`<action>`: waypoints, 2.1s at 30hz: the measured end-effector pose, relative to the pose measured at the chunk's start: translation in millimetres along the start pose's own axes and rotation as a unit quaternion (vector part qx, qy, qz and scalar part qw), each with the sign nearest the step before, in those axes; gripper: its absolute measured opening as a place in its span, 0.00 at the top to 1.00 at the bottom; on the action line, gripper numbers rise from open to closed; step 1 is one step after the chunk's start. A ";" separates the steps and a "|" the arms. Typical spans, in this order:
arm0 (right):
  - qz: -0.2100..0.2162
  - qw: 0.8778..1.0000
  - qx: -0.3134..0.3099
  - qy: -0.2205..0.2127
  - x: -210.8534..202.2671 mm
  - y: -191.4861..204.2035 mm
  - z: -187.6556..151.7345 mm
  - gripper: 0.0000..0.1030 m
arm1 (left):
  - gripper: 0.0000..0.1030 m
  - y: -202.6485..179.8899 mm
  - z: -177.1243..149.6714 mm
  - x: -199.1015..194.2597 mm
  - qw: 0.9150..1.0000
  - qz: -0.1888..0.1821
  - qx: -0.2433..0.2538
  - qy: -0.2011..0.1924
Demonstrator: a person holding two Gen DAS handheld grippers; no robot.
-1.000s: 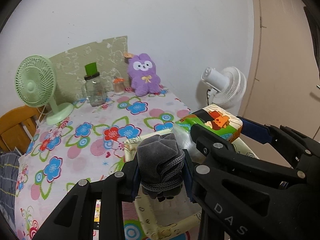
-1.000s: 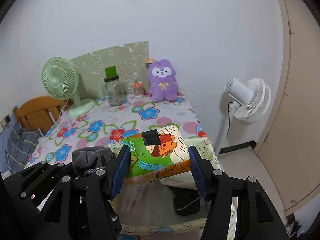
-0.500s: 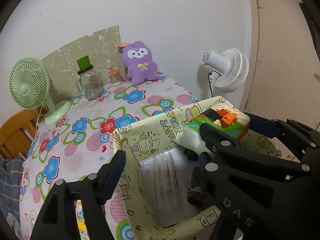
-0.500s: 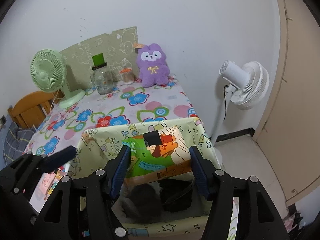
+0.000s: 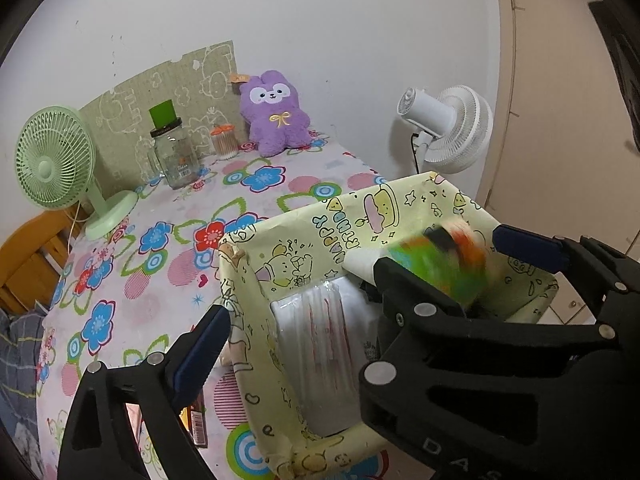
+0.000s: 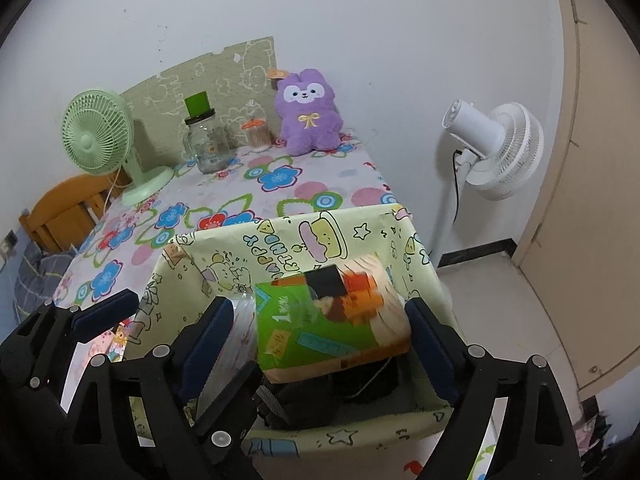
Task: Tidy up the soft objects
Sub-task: 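Lower the green box and grey pouch into the paper box and open both tools, then move both tools back to the pink and yellow packs on the bed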
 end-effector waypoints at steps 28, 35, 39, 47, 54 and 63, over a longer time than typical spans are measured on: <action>0.005 0.999 -0.018 -0.051 -49.8 79.8 -2.1 0.07 | 0.05 74.5 -21.2 -56.2 0.997 0.017 -0.050 -0.049; 0.004 0.998 -0.033 -0.060 -56.8 105.3 -2.8 0.06 | 0.05 98.1 -29.4 -65.3 0.996 0.024 -0.067 -0.060; 0.008 0.997 -0.040 -0.063 -58.3 118.5 -3.6 0.07 | 0.05 110.3 -33.8 -68.2 0.995 0.028 -0.073 -0.064; 0.014 0.996 -0.056 -0.066 -54.3 145.9 -8.4 0.07 | 0.12 136.8 -48.4 -63.5 0.993 0.040 -0.095 -0.055; 0.021 0.996 -0.067 -0.059 -43.4 162.4 -14.7 0.11 | 0.14 155.9 -63.3 -56.9 0.991 0.054 -0.112 -0.046; 0.031 0.996 -0.074 -0.043 -22.3 181.1 -25.7 0.17 | 0.20 175.9 -81.4 -37.4 0.990 0.053 -0.129 -0.022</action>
Point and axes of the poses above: each gripper's, at about its wrist camera, not at the fingertips, and x roughly the way its jaws point, y to its left, z to its top, the point moved 8 cm from there along x, roughly the way its jaws point, and after that the axes turned 11 degrees about y, right-handed, at the moved point
